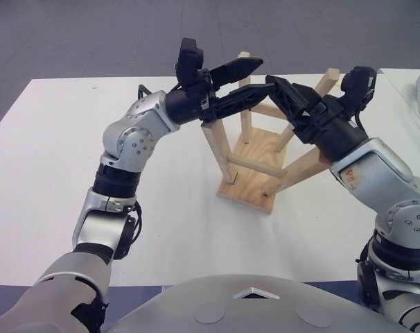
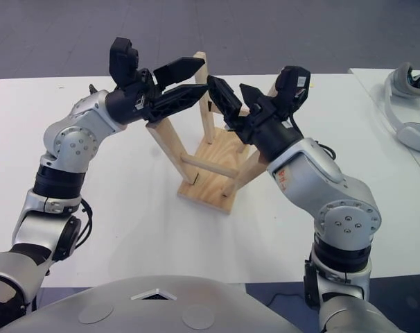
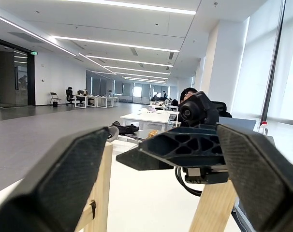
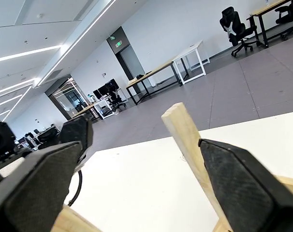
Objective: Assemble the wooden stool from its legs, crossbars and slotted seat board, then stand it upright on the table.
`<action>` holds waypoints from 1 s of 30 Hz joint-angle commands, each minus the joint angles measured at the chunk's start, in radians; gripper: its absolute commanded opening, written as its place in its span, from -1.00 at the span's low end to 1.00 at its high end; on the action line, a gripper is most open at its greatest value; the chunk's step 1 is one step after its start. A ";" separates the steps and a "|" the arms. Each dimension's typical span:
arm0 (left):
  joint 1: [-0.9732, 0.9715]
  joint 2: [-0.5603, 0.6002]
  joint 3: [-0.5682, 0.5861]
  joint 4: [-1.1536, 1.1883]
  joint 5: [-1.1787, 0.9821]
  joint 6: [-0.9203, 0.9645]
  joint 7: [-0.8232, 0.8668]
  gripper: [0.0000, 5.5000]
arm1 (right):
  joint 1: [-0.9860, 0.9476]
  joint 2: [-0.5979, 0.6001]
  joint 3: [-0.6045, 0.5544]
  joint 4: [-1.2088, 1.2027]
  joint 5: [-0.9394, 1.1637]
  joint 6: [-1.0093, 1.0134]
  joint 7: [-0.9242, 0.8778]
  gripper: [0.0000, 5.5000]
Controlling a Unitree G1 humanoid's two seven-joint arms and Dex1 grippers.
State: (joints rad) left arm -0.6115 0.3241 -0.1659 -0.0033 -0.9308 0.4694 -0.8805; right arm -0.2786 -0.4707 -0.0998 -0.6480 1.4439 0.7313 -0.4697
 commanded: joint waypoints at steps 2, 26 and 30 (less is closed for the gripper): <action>0.222 -0.041 -0.135 -0.100 0.036 0.175 0.125 0.49 | -0.053 -0.025 0.041 0.180 -0.174 0.025 0.112 0.65; 0.145 -0.113 0.353 -0.333 0.016 0.063 0.565 0.49 | -0.164 0.104 -0.114 0.180 -0.212 -0.040 0.186 0.65; 0.295 -0.015 0.395 -0.350 0.290 0.065 0.764 0.49 | -0.069 0.065 -0.159 0.163 -0.343 -0.077 0.194 0.65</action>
State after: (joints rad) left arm -0.4067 0.2522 0.2357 -0.3409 -0.7811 0.5039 -0.2202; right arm -0.4195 -0.3670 -0.2403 -0.4642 1.2037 0.6728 -0.2856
